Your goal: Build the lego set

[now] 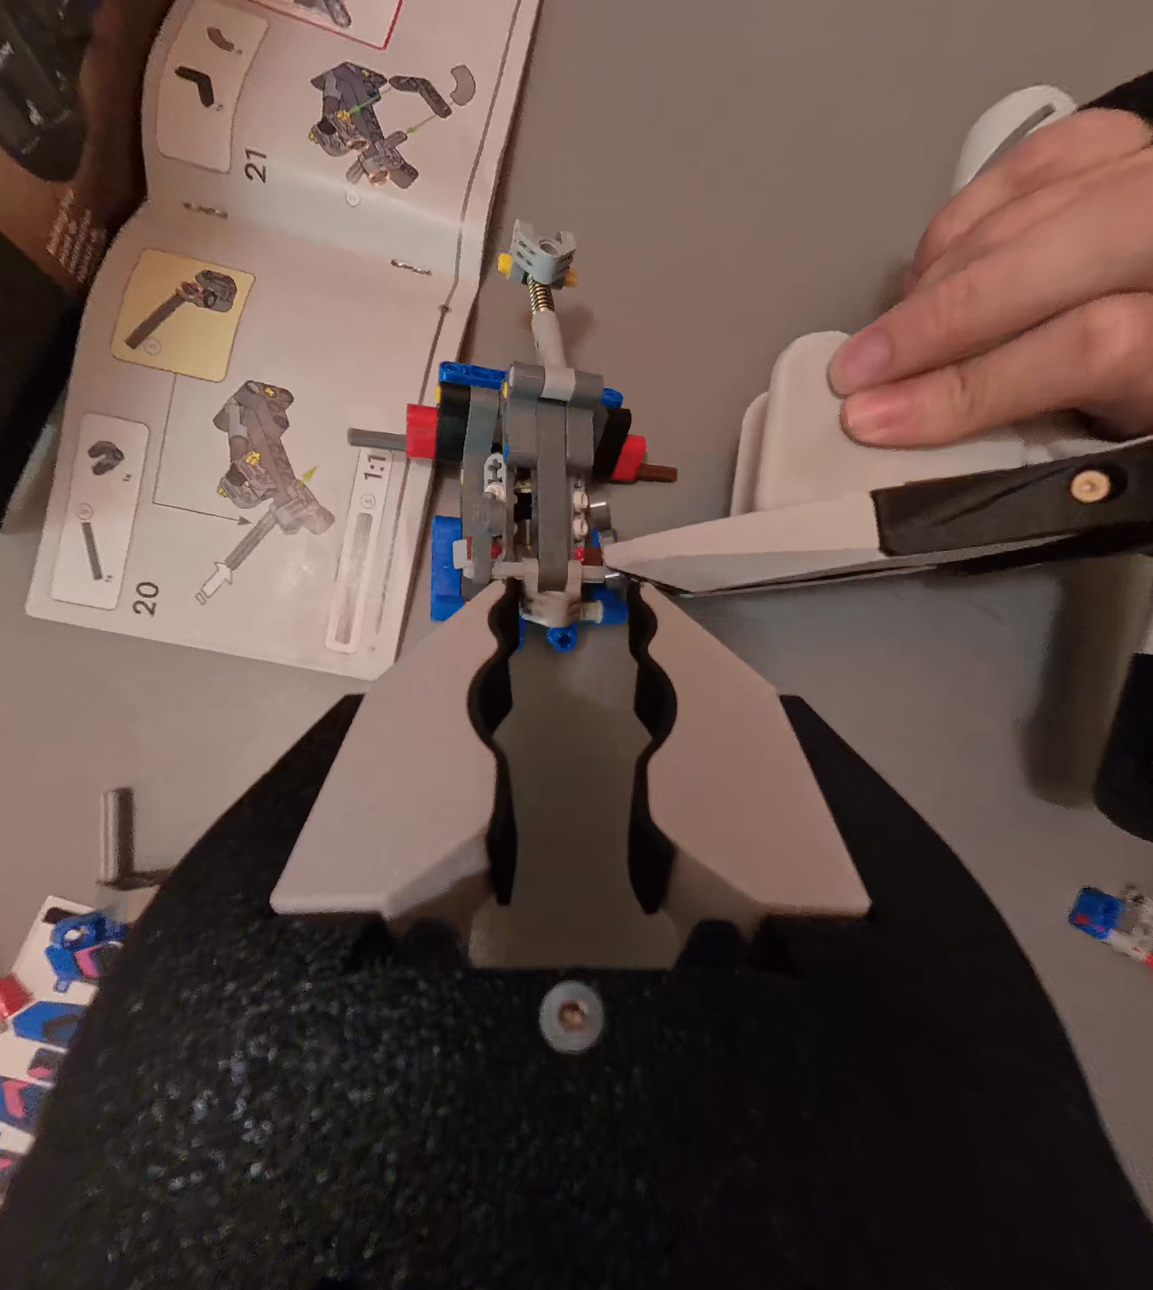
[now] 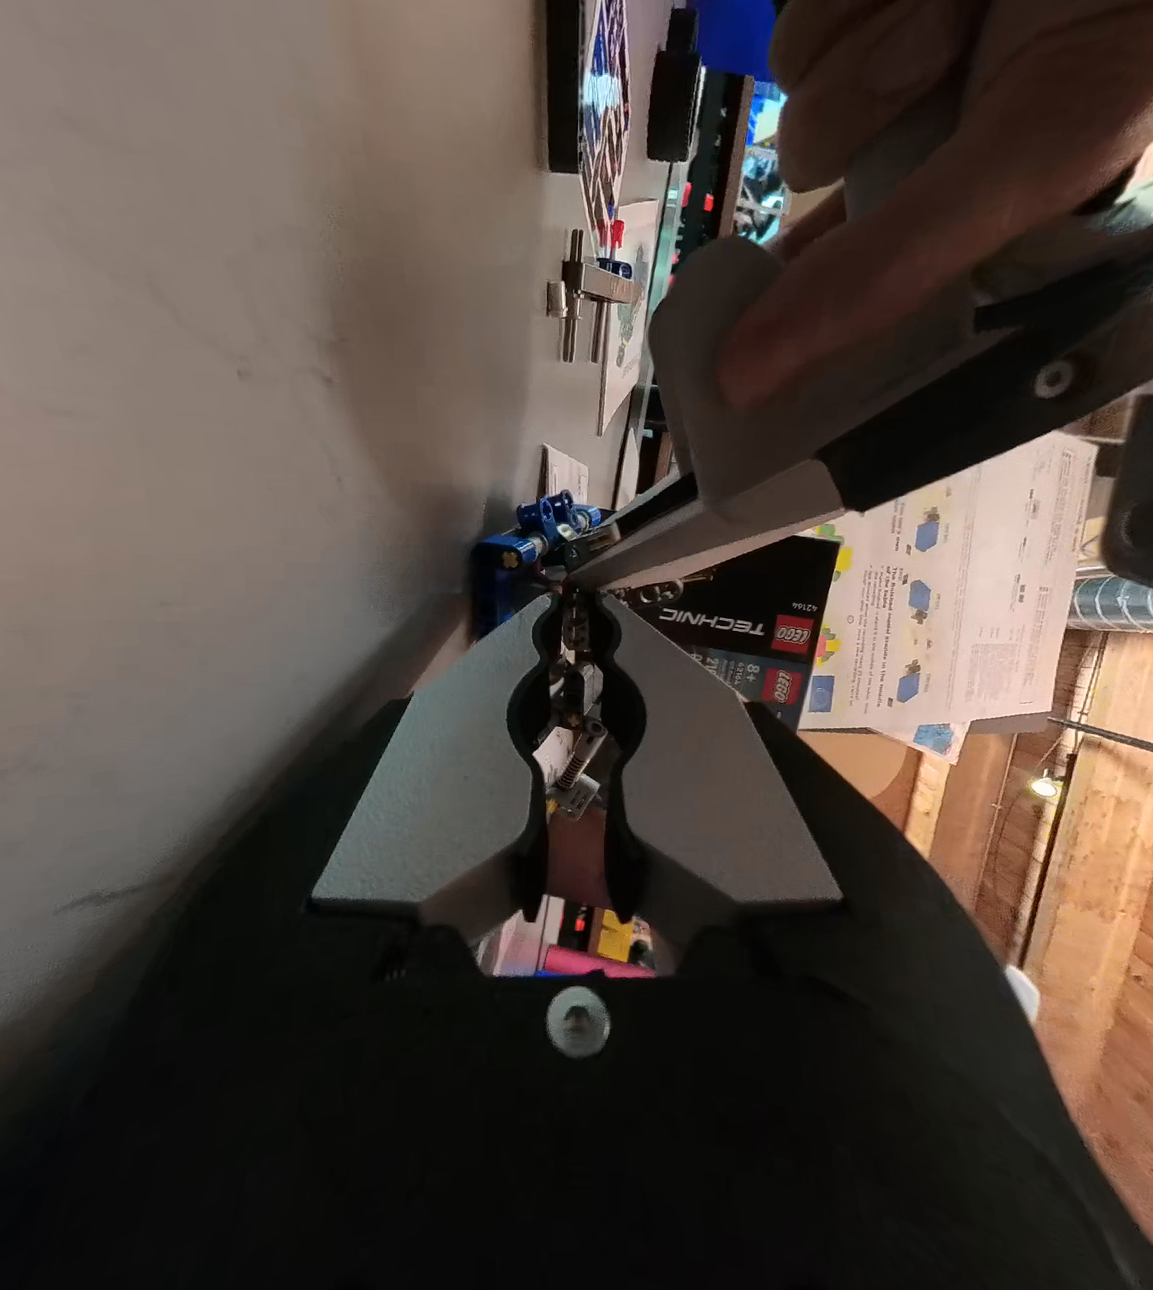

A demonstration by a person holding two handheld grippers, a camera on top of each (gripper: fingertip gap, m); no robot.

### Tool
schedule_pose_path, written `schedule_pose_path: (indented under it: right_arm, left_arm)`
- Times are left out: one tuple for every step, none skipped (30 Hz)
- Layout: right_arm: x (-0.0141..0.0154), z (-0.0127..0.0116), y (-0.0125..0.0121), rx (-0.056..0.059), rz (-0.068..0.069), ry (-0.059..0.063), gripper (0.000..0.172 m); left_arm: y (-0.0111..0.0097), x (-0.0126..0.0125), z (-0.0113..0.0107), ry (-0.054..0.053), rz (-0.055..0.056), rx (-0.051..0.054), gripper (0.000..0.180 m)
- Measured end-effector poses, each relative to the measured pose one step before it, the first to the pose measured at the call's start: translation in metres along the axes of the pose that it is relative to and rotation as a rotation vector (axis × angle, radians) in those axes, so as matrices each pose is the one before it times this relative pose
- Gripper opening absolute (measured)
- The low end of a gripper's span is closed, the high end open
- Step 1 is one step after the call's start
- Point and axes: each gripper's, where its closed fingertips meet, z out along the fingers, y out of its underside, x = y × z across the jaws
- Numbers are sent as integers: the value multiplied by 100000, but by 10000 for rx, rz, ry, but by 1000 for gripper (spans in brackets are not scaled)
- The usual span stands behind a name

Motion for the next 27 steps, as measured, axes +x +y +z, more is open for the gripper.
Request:
schedule_pose_path:
  right_arm:
    - [3, 31, 41, -23, 102, -27, 4]
    - [8, 11, 0, 12, 45, -8, 4]
    - [12, 6, -6, 15, 16, 3, 4]
    - [4, 7, 7, -4, 19, -4, 4]
    - [-11, 6, 18, -2, 32, -14, 4]
    - [-4, 19, 50, -9, 43, -13, 4]
    - [9, 1, 7, 32, 50, -8, 4]
    - [12, 14, 45, 0, 48, -13, 4]
    - [2, 1, 12, 12, 29, -4, 4]
    - [12, 16, 77, -45, -34, 6, 4]
    - [-1, 16, 21, -12, -63, 22, 4]
    - [3, 8, -22, 29, -50, 9, 4]
    - [-35, -12, -98, 89, -3, -29, 4]
    - [-15, 18, 8, 16, 23, -21, 4]
    - [-3, 35, 72, -10, -10, -5, 4]
    - [15, 38, 73, -27, -40, 12, 4]
    - [16, 24, 41, -21, -44, 20, 4]
    - [-1, 24, -4, 6, -49, 16, 4]
    - [-25, 20, -67, 84, -74, 12, 6]
    - [10, 2, -3, 65, -121, 53, 5]
    - [31, 29, 81, 2, -91, 57, 6]
    - [-130, 16, 8, 43, 11, -74, 6]
    - [-26, -49, -41, 54, 89, -61, 5]
    - [21, -63, -32, 41, 140, -61, 5]
    - [-6, -66, -40, 75, 186, -80, 5]
    - [-15, -86, -40, 115, 189, -99, 5]
    - [-42, -145, -106, 193, 120, -117, 5]
  left_arm:
    - [-21, -67, 66, -249, 202, 82, 28]
    - [-4, -37, 40, -220, 118, 111, 28]
    - [-6, -28, 42, -194, 47, 125, 28]
    - [-14, -26, 39, -182, 64, 154, 28]
    - [-21, -40, 67, -164, 96, 163, 28]
    - [-48, -40, 46, -124, 61, 150, 27]
    - [-18, -53, 44, -95, 3, 118, 27]
    - [-34, -41, 41, -80, 8, 140, 26]
    - [-31, -47, 46, -59, -2, 144, 26]
    - [-28, -50, 37, -43, -58, 147, 26]
    - [-7, -29, 17, -32, -38, 123, 25]
    - [26, -48, 0, -49, 35, 77, 25]
    - [84, -110, -4, -84, 48, 20, 23]
    - [-2, -53, 20, -50, -15, 69, 23]
    - [-51, -41, 49, -36, -48, 98, 23]
    - [-39, -38, 50, -6, -45, 80, 23]
    - [-19, -17, 16, 10, -46, 24, 23]
    - [10, -36, 5, -20, 11, -2, 23]
    - [-10, -112, 5, -94, 33, 6, 18]
    - [17, -133, 20, -105, 83, 20, 14]
    - [-17, 42, 23, 20, 2, 29, 14]
    - [-8, 43, 10, 19, -45, -1, 13]
    - [46, 47, -10, 14, 51, -33, 14]
    - [51, 54, -22, 17, 79, -27, 14]
    - [2, 48, 13, 23, 39, 14, 14]
    - [9, 58, 18, 56, 21, 20, 13]
    - [46, 26, 23, 39, 25, 1, 13]
